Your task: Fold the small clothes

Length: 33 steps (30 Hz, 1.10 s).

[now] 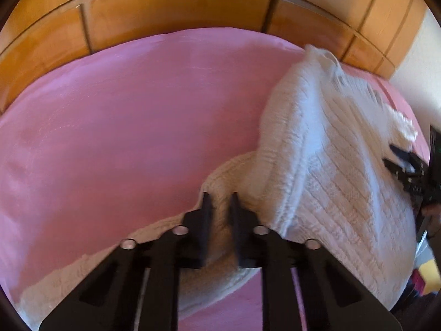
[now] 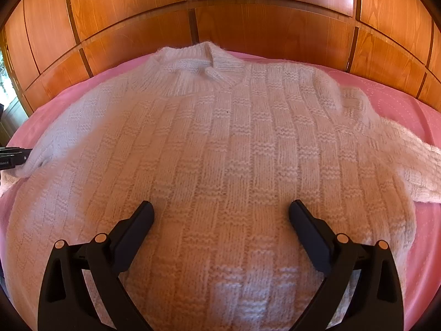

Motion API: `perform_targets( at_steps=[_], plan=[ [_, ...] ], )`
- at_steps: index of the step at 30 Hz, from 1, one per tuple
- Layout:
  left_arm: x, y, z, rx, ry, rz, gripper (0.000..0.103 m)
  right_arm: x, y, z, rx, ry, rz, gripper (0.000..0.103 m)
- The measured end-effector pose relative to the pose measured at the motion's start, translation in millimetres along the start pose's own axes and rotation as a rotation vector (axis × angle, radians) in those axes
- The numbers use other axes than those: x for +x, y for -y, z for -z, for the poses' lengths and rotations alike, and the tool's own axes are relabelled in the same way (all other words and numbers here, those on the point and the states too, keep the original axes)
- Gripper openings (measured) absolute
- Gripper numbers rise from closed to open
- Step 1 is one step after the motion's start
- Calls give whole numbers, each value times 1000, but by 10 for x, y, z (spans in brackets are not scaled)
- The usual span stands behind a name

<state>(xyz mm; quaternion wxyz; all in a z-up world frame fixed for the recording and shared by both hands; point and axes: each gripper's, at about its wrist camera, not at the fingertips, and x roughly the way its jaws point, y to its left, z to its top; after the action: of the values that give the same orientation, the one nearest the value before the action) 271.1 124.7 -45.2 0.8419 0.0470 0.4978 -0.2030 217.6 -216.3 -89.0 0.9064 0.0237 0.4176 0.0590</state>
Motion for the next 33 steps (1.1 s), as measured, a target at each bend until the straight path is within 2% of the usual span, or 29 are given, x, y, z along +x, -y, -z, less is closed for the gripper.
perform_targets(
  at_steps=[2, 4, 8, 9, 11, 13, 14, 17, 19, 21, 23, 26, 28, 30, 32, 33],
  plan=[
    [-39, 21, -19, 1, 15, -31, 4, -1, -1, 1, 0, 0, 0, 98],
    [-173, 5, -69, -17, 68, -76, 4, 0, -3, 0, 0, 0, 0, 99],
    [-635, -141, -254, -115, 269, -168, 4, -3, -3, -1, 0, 0, 0, 99],
    [-717, -179, -306, -140, 319, -217, 4, -2, -4, -3, 0, 0, 1, 99],
    [-699, -184, -389, -167, 360, -275, 4, -3, -8, -5, -2, 1, 5, 99],
    [-430, -179, -477, -178, 325, -380, 4, 0, -14, -8, -5, 0, 9, 99],
    [-225, -191, -510, -183, 276, -429, 4, 3, -17, -12, -6, -1, 11, 99],
    [322, -329, -522, -235, 90, -497, 6, 7, -21, -15, -7, -2, 13, 99],
    [284, -387, -477, -293, 125, -474, 7, 8, -26, -13, -7, -2, 13, 99],
    [96, -434, -430, -368, 165, -442, 21, 12, -21, -15, -2, -3, 9, 99],
    [-177, -504, -302, -435, 222, -439, 25, 20, -15, -18, 0, -3, 4, 100],
    [-663, -747, 97, -577, 284, -428, 26, 21, -4, -22, 3, -1, 0, 100],
    [-979, -976, 525, -718, 303, -413, 26, 22, -2, -23, 5, 0, -3, 100],
    [-1243, -1139, 1001, -819, 301, -455, 26, 22, 0, -25, 4, 1, -2, 100],
    [-1440, -1286, 1434, -889, 279, -535, 27, 16, 10, -14, 4, 1, -1, 100],
    [-1497, -1345, 1603, -926, 266, -554, 41, 16, 11, -15, 2, 1, 2, 100]
  ],
)
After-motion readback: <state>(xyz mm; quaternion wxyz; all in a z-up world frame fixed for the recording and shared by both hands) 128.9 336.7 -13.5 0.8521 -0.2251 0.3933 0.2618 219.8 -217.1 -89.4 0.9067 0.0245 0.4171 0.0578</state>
